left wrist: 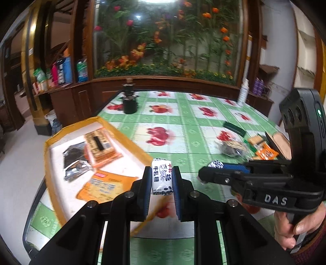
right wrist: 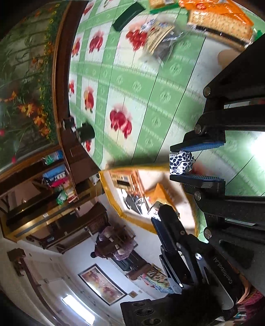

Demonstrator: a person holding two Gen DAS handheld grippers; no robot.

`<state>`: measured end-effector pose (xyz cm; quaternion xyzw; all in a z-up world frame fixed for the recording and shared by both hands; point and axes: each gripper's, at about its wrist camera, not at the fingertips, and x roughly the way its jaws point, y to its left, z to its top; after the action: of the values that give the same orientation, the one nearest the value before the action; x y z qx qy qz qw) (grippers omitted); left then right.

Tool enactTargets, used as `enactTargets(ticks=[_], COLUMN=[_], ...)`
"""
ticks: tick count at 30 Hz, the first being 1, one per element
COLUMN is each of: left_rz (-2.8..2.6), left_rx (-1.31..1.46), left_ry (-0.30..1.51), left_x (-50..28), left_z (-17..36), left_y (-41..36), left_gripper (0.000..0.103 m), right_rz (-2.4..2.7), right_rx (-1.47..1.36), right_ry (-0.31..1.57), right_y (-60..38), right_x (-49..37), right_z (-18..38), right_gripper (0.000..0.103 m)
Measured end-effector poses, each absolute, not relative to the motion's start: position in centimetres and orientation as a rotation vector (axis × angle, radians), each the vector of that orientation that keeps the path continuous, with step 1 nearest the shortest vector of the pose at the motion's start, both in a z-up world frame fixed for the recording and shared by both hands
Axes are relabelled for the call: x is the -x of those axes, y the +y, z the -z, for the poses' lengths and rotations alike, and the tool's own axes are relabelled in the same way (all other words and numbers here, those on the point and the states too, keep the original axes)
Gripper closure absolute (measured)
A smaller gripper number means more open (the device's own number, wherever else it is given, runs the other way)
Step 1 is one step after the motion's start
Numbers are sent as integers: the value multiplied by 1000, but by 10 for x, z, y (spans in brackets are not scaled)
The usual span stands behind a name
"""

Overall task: Organize snacks
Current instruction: 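Carry both candies to the white tray and open both grippers inside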

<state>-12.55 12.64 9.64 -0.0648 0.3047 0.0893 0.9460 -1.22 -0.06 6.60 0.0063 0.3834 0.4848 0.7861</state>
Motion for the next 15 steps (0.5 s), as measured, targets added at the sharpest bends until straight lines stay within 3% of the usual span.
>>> enactTargets(ticks=[15], left_rz=[-352], left_rx=[304], left_ry=[645], left_x=[151], left_z=[-61], left_y=[230], left_gripper=[84], right_rz=[-1143], right_rx=[89], right_ry=[882], right_y=[92], right_x=[42], right_z=[-51], right_gripper=[80])
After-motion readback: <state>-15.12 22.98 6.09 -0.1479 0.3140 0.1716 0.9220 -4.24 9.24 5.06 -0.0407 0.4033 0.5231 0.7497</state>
